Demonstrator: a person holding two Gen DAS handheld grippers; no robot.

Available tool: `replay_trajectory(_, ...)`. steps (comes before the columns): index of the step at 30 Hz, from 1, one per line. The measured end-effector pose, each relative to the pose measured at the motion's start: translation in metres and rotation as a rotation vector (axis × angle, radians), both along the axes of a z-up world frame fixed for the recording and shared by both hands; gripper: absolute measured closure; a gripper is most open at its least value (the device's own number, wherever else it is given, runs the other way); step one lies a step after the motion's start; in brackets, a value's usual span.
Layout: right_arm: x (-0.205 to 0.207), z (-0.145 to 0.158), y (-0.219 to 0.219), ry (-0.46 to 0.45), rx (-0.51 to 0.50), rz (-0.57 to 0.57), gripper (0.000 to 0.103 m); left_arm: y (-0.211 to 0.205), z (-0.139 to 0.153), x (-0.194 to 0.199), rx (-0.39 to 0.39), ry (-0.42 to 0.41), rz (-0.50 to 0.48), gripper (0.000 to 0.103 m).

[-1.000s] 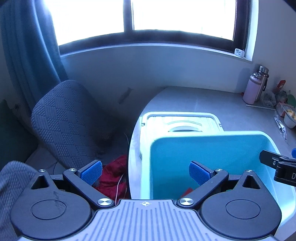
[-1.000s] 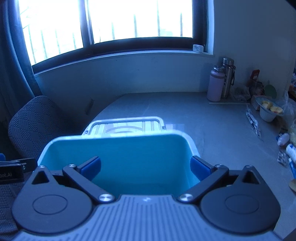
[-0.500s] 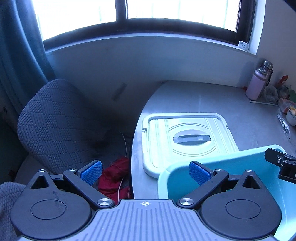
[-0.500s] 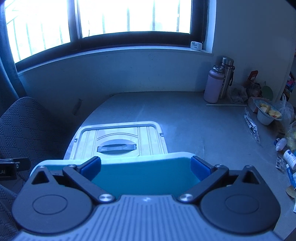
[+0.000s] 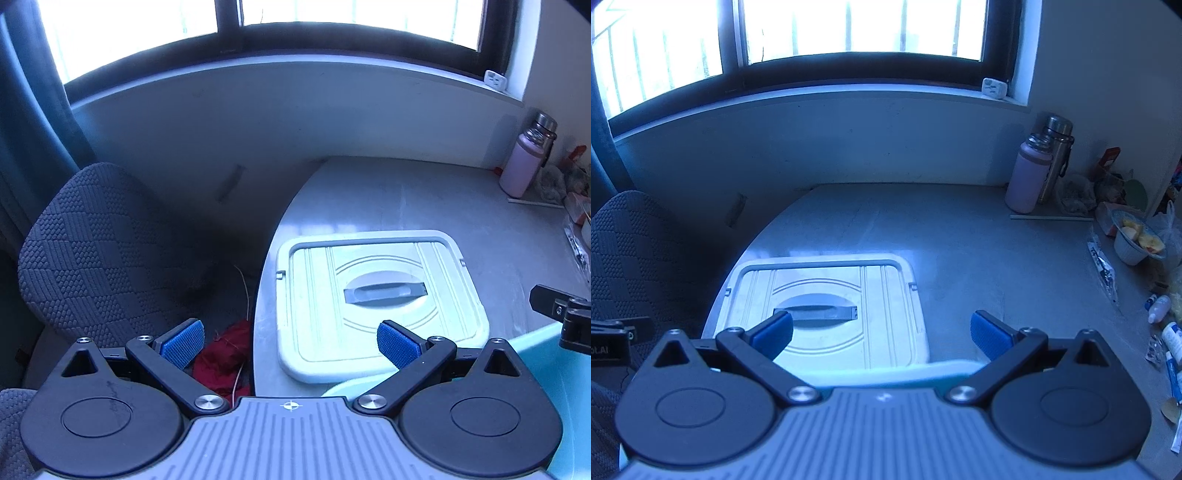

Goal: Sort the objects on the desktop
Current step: 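Move both grippers toward the white plastic lid lying on the table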

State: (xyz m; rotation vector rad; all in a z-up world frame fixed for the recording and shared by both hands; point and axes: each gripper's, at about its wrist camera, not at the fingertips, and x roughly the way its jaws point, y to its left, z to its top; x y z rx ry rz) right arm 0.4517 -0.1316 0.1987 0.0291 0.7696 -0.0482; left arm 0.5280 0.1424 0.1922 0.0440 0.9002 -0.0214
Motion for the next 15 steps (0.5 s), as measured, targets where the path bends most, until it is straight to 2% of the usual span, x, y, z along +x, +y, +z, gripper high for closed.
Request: replay_trajectory(15,0.081,-0.025,-0.009,0.085,-0.024,0.051,0.000,-0.011,-0.026,0.081,-0.004,0.106,0.039,0.002)
